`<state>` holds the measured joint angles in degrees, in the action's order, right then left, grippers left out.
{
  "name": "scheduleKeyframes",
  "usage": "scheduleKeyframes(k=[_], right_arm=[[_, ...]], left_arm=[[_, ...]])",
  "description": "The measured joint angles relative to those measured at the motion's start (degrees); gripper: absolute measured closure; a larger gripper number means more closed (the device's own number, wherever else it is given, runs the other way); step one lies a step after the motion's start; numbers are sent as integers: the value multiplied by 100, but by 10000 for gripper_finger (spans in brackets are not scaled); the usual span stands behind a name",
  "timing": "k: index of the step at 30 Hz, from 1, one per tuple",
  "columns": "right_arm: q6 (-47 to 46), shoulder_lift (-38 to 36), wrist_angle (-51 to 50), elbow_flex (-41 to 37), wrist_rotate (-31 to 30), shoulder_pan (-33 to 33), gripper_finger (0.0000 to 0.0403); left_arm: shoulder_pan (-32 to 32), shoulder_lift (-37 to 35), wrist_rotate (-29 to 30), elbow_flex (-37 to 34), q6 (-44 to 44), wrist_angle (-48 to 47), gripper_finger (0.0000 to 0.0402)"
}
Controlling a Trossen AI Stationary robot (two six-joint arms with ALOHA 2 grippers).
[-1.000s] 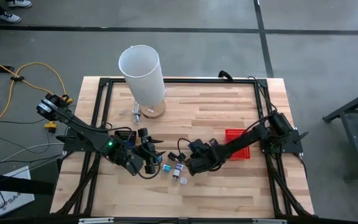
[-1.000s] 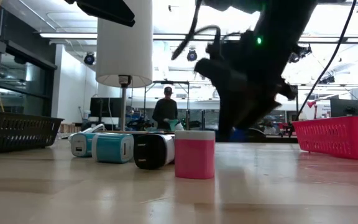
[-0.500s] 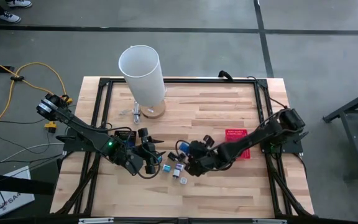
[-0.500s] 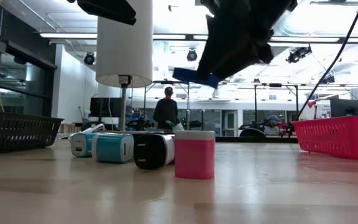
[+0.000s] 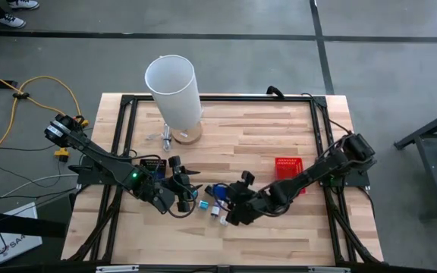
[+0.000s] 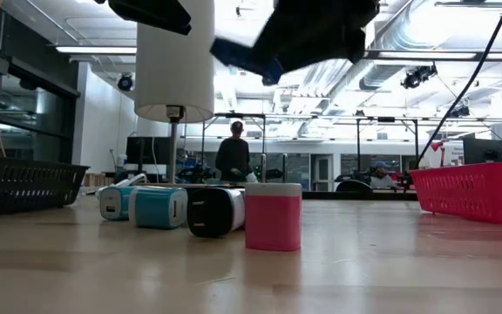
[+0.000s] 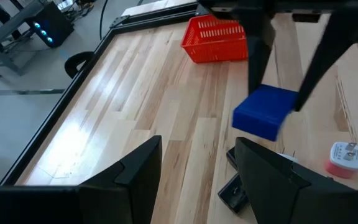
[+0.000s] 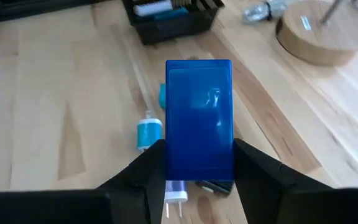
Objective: Pick & Place Office items
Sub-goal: Put the dark blue digital timer into the black bin
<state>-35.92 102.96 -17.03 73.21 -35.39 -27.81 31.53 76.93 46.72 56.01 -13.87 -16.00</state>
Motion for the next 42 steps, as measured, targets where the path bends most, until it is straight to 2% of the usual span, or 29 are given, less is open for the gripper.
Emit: scheduleKeyframes(k=[24,32,42], right_arm=[[810,4,339,0,-70,-184,256],[929,4,450,0,-49,-199,256],[1090,9,546,0,-69,-329,256]], left_arm=[[0,0,-5,0,-137,2,207],[57,0,-408,0,-713,4,207],[63,0,-522,0,-721,31,207]])
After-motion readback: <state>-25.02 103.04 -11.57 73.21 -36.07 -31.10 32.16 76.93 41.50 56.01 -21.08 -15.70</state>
